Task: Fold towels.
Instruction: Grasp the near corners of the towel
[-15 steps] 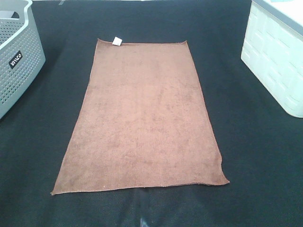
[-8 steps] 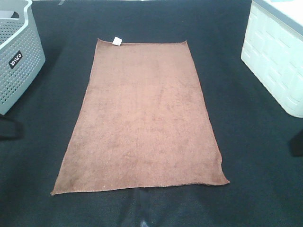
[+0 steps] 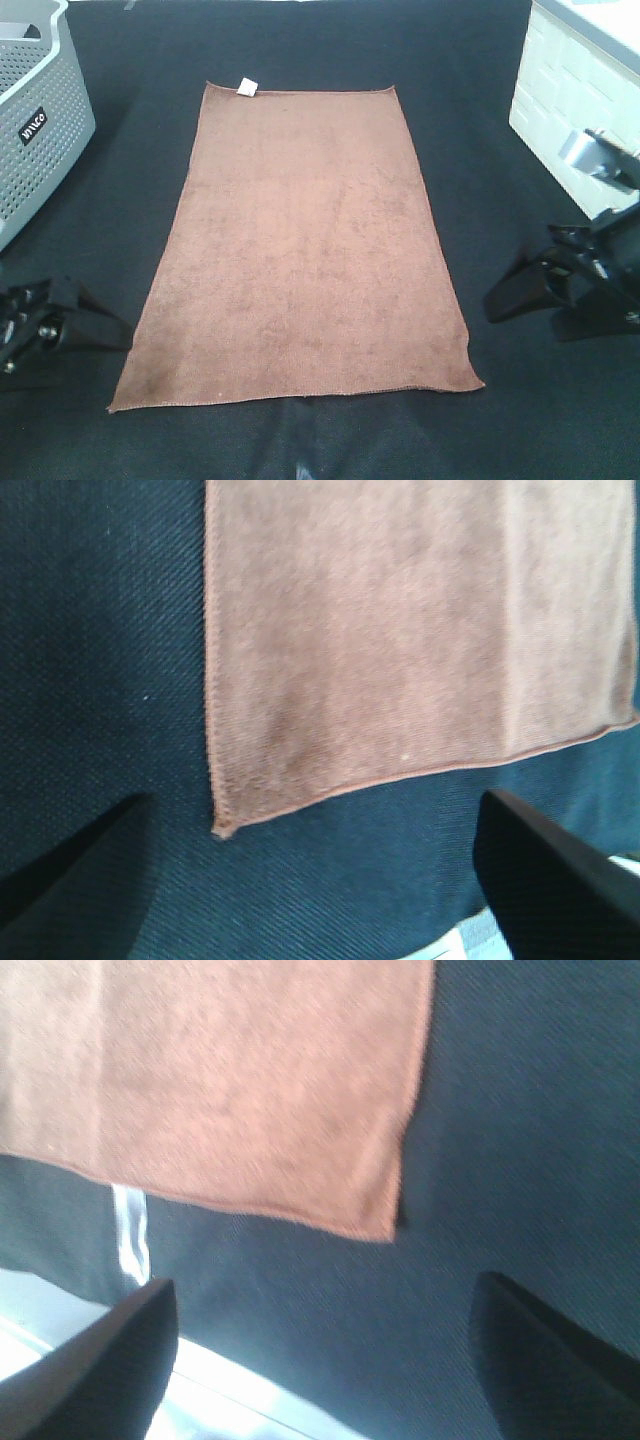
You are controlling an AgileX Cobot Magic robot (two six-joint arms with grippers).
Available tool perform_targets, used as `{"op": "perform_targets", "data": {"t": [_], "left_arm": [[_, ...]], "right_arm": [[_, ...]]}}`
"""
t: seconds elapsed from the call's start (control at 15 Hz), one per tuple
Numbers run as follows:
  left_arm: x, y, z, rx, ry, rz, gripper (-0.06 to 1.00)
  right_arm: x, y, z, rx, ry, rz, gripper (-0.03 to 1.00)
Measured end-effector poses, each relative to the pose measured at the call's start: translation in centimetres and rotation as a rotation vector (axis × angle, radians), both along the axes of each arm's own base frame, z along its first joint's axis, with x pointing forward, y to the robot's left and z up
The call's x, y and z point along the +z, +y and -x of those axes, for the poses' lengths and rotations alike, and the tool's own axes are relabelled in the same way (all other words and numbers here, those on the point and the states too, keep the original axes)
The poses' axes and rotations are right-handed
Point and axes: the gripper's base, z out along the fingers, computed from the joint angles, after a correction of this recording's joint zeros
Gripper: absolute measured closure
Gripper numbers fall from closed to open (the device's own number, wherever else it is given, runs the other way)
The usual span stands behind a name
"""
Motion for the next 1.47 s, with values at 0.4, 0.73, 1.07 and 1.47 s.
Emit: {"op": "perform_targets", "data": {"t": [0.4,0.73,1.07,1.47], "left_arm": [[-2.6,-0.1,-0.9,0.0,0.009,0.008,0.14],[-4.3,-0.3,-1.8,-0.009,0.009,0.031,0.16],[-5.3,-1.1,-3.2,-0.028,0.034,0.145,0.2],[-5.8,-2.1,-3.3,-0.062,0.045,0.135,0.39]], "right_arm": [[-3.6,0.4,-1.7,-0.013,0.049,-0.046,0.21],[-6.7,1.0,-2.6,-0.01,0.089,-0.109,0.21],[-8.5,1.4,-3.1,-0.026,0.123,-0.171,0.24],[-9.2,3.9,-3.0,-0.001,0.099,-0.149,0.37]]}}
